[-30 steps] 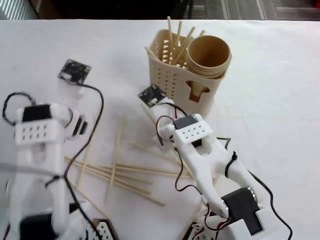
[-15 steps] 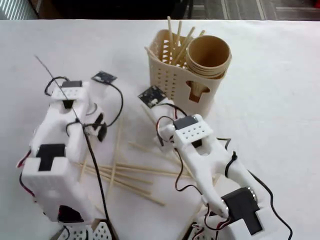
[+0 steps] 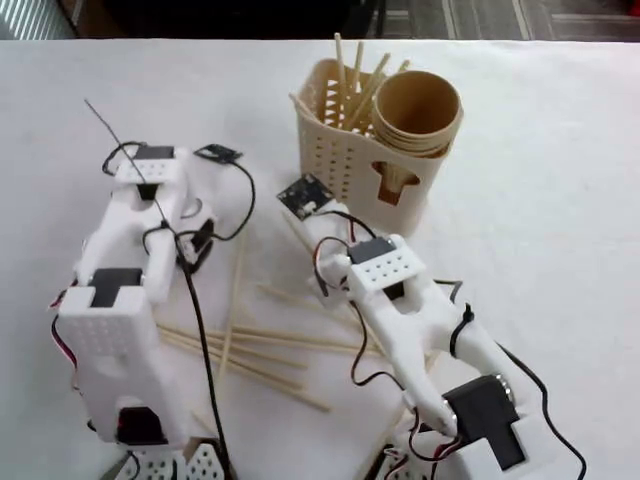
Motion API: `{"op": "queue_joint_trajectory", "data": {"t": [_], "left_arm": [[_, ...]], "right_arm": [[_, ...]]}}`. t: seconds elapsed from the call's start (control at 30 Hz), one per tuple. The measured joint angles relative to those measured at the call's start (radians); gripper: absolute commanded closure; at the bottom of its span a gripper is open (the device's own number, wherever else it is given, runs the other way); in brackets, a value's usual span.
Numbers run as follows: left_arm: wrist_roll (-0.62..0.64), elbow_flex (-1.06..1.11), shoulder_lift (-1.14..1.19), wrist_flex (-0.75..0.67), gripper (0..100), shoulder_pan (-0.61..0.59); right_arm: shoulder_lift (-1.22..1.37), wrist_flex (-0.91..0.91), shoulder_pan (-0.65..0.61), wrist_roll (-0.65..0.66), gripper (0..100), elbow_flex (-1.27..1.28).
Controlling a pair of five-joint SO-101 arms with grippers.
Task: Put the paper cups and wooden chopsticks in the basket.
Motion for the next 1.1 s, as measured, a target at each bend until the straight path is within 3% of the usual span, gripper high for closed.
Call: {"op": "queue_joint_trajectory", "data": {"t": [0.2, 0.63, 0.83, 1.1], "left_arm": [[0.000, -0.061, -0.095, 0.107, 98, -0.006], [0.017, -0.061, -0.730, 0.256, 98, -0.009], [0.072, 0.005, -0.959, 0.245, 98, -0.009], [0.077, 0.404, -1.350, 0.044, 98, -0.009]], "right_arm": [[0.000, -0.006, 0.000, 0.000, 98.0, 0.000], [0.000, -0.006, 0.000, 0.000, 98.0, 0.000], [0.000, 0.011, -0.031, 0.000, 98.1, 0.000], [-0.157, 0.069, -0.044, 0.000, 98.1, 0.000]]}}
